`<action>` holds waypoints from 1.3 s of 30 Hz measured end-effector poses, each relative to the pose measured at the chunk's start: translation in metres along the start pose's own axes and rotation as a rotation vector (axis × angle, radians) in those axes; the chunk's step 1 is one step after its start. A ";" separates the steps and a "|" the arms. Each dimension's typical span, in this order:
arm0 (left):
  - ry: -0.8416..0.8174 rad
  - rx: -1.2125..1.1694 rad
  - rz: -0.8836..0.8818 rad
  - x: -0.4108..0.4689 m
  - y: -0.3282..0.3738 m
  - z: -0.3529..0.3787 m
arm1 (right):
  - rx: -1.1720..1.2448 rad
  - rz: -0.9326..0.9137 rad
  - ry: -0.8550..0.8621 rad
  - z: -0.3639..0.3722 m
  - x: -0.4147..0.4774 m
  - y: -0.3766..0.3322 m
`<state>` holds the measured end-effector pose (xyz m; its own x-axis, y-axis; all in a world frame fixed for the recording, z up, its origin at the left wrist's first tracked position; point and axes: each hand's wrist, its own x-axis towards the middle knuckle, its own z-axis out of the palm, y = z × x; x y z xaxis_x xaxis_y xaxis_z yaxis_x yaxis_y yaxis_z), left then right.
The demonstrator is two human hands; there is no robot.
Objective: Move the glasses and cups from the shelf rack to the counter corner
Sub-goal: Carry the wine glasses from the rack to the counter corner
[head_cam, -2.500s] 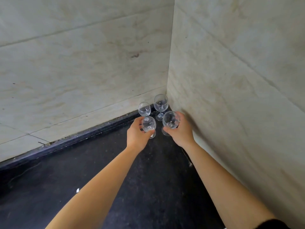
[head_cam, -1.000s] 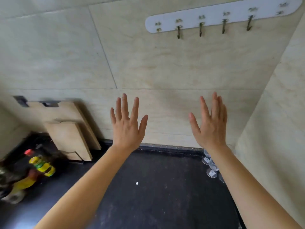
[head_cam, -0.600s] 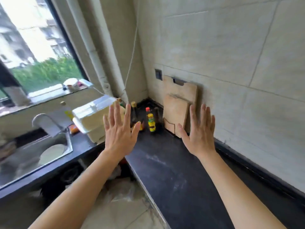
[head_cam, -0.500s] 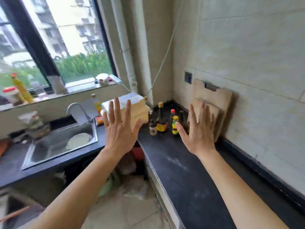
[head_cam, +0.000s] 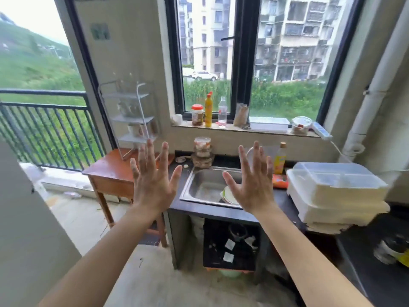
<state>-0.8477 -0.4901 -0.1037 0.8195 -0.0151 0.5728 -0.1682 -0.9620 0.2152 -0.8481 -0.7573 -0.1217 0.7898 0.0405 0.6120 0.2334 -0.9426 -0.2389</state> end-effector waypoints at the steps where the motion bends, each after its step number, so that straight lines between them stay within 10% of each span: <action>1: 0.001 0.030 -0.028 0.008 -0.020 -0.001 | 0.020 -0.028 -0.004 0.015 0.016 -0.017; 19: -0.102 0.181 -0.329 0.200 -0.261 0.123 | 0.244 -0.193 -0.155 0.321 0.273 -0.126; 39: 0.144 -0.127 -0.165 0.479 -0.459 0.195 | 0.286 -0.268 0.048 0.475 0.555 -0.257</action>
<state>-0.2706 -0.1087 -0.0825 0.7569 0.1865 0.6263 -0.1140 -0.9060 0.4076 -0.2004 -0.3356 -0.0788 0.6538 0.2502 0.7141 0.5812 -0.7704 -0.2622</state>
